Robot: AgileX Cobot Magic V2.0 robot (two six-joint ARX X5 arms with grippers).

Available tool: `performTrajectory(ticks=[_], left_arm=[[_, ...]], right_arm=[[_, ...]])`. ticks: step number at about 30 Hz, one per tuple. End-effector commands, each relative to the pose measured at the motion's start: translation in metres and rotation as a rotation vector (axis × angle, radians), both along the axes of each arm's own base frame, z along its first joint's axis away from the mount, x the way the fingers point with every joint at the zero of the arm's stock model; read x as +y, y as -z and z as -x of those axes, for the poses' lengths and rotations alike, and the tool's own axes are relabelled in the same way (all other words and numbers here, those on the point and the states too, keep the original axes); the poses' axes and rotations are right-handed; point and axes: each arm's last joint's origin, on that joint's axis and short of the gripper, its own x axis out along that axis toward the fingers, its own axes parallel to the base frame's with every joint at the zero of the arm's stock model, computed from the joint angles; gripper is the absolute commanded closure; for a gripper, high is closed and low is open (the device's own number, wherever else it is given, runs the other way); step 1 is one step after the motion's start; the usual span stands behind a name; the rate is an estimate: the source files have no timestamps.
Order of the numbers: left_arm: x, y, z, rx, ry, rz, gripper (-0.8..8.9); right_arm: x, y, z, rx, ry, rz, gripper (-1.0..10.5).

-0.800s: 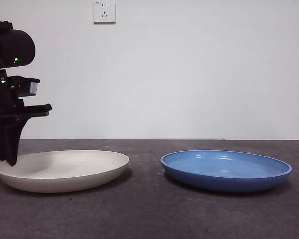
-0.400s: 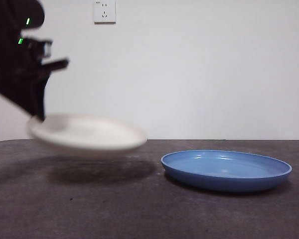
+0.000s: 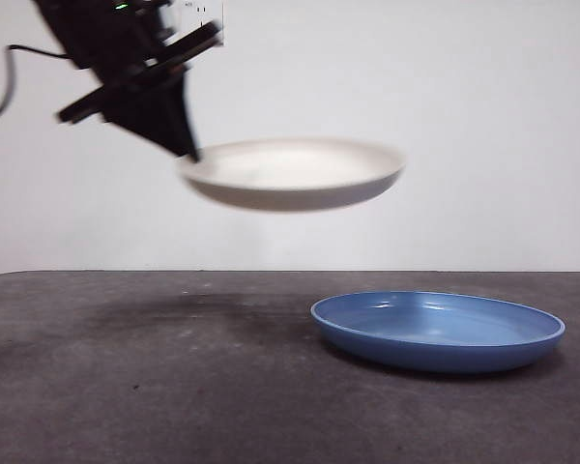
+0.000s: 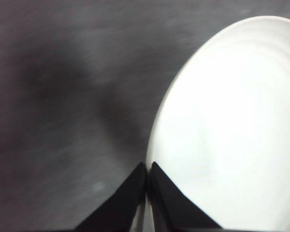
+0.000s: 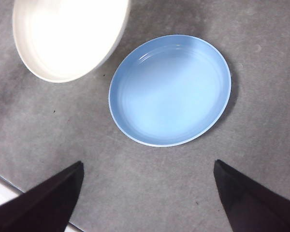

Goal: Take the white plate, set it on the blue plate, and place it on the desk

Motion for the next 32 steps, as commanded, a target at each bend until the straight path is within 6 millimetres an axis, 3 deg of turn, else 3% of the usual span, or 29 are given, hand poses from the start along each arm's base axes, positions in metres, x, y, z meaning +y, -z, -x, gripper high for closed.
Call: performTrajectory(ticks=[1,13,19,27,32], left_arm=[[-0.024,0.004,-0.003,0.0,0.031,0.038,8.04],[-0.09,0.067,-0.021,0.118,0.097,-0.025,8.04],[-0.114,0.081,-0.032,0.137,0.124,-0.035,8.04],[-0.125,0.099,-0.036,0.184,0.131,-0.09,8.04],[-0.126,0.1,-0.035,0.188,0.137,-0.097,8.04]], right_arm=[[0.001,-0.006,-0.001,-0.02,0.0,-0.007,5.2],[0.001,-0.006,-0.001,-0.016,0.004,-0.011,5.2],[0.0,-0.006,-0.001,-0.016,0.005,-0.012,5.2],[0.0,-0.006,-0.001,-0.016,0.005,-0.012,5.2],[0.0,-0.006,-0.001,-0.017,0.005,-0.011,5.2]])
